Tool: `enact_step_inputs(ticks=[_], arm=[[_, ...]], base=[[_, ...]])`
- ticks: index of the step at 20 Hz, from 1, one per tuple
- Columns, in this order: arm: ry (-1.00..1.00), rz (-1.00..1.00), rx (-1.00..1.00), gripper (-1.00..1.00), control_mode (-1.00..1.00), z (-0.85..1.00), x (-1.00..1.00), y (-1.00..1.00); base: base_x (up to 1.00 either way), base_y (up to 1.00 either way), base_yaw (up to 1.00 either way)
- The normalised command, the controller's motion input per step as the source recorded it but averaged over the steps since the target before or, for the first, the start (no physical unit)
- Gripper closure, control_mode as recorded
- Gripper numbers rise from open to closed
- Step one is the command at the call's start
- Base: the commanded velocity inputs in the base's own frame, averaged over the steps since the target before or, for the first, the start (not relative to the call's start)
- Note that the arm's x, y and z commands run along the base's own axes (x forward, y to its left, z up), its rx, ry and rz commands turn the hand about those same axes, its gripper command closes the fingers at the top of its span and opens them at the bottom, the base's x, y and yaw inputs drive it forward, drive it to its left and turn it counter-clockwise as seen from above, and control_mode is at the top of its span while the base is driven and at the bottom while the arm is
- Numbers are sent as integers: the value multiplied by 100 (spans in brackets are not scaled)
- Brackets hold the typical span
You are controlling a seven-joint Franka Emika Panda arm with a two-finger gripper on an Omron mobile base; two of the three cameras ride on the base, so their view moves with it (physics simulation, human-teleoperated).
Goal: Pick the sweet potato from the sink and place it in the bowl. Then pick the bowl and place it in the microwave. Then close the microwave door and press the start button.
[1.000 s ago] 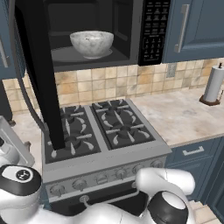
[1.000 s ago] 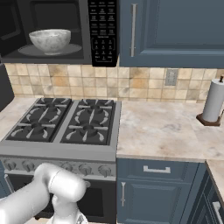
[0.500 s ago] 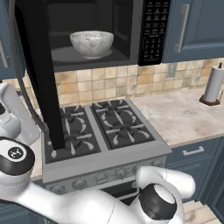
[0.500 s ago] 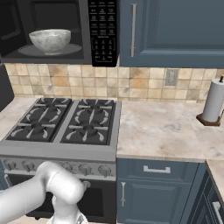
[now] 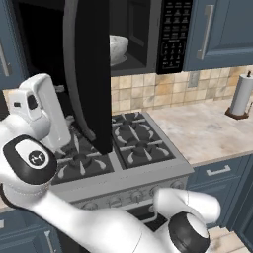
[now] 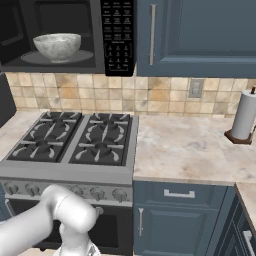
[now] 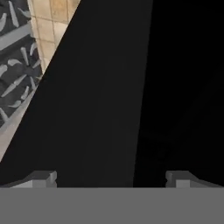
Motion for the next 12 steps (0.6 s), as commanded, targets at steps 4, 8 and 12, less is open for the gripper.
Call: enact_step_inputs(ticks=[4, 8, 12], arm=[[-2, -6, 4, -100, -100, 9, 5, -100], [0, -2, 3, -100, -100, 0, 38, -100], [0, 0, 4, -100, -100, 11, 78, -100]], base=[[0, 0, 0], [0, 0, 0], [0, 0, 0]])
